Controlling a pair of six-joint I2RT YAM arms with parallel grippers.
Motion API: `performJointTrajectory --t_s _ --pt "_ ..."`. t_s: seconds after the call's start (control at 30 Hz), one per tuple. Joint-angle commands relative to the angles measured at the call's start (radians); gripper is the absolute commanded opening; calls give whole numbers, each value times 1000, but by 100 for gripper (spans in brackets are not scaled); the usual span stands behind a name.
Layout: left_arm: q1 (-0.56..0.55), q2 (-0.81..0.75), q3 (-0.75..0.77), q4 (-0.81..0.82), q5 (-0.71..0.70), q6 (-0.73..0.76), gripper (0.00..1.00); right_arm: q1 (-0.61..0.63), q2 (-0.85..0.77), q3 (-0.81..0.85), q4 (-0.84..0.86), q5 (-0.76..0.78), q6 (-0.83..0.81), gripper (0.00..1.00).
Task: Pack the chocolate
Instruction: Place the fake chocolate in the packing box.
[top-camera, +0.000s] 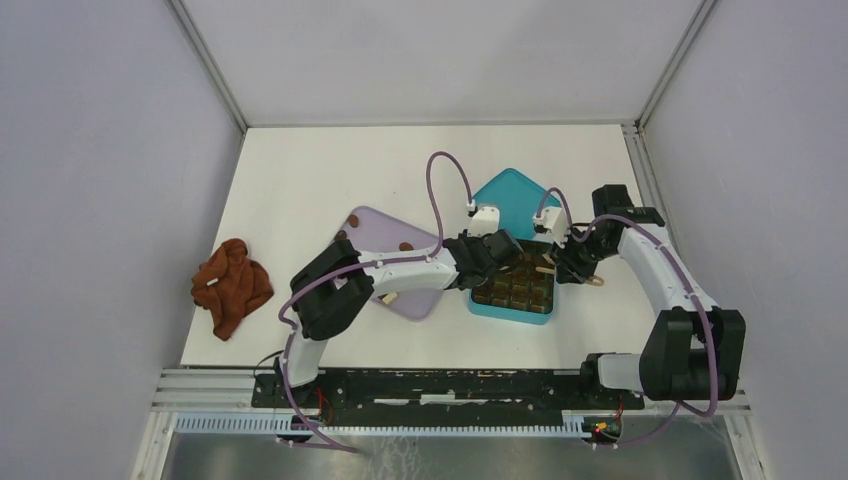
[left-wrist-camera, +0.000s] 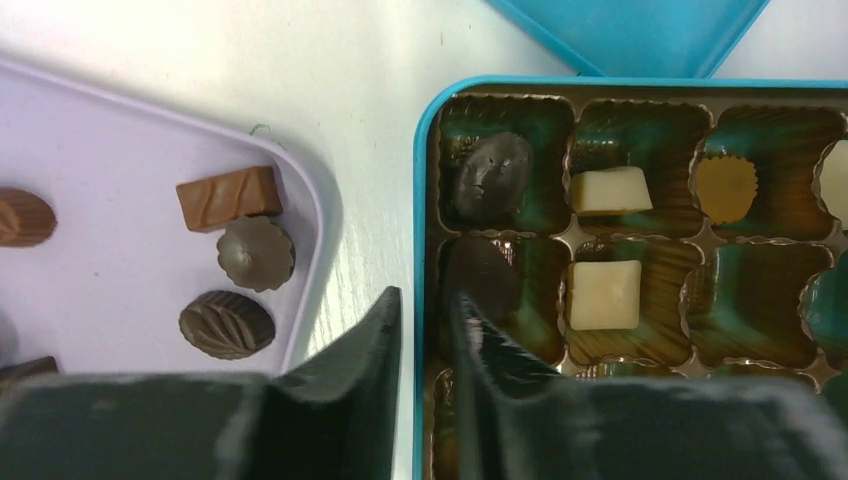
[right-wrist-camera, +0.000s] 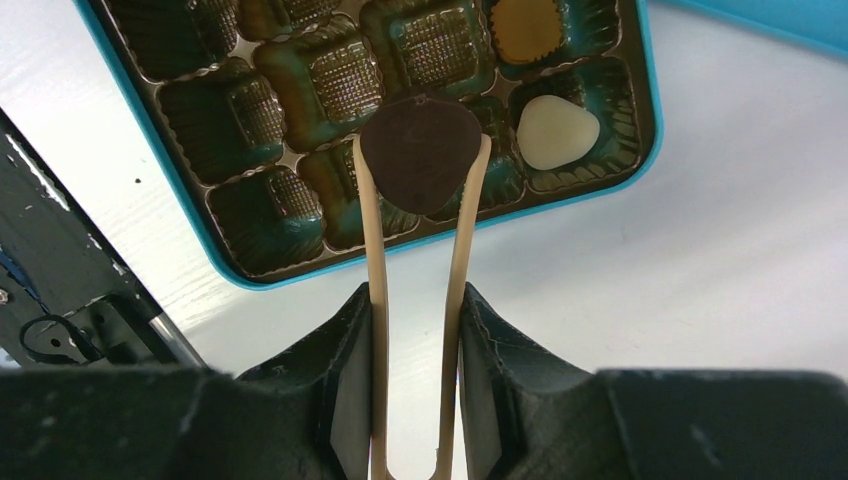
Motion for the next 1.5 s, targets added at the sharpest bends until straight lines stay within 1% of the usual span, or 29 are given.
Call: performJointTrajectory --t_s 0.0,0.07,0.13,0.27,0.4,0.57,0.7,0.77,0.9,1.07,1.47 --pt "4 -6 28 -10 15 -55 37 60 24 11 40 33 42 16" --pt "4 -24 26 -26 9 -63 46 84 25 11 54 48 59 16" --pt "4 -53 18 -39 -1 -70 52 101 37 14 60 66 75 16" --pt "4 -128 -21 -55 -26 -87 55 115 75 28 64 100 100 16" --pt "4 -211 -70 -65 -46 -100 56 131 96 44 70 128 116 17" --pt "5 -315 -128 -123 -103 -134 56 162 123 59 75 140 135 19" --pt "4 -402 -185 -151 -145 -170 57 177 144 68 80 162 147 23" --pt "4 -440 -206 -169 -163 -189 57 181 150 68 80 167 147 27" --pt "4 -503 -239 -181 -182 -208 57 190 154 81 84 179 159 31" --pt "4 -541 -250 -193 -190 -215 57 197 156 93 84 194 178 34" --pt "4 -574 -274 -201 -202 -228 57 229 158 134 54 225 195 33"
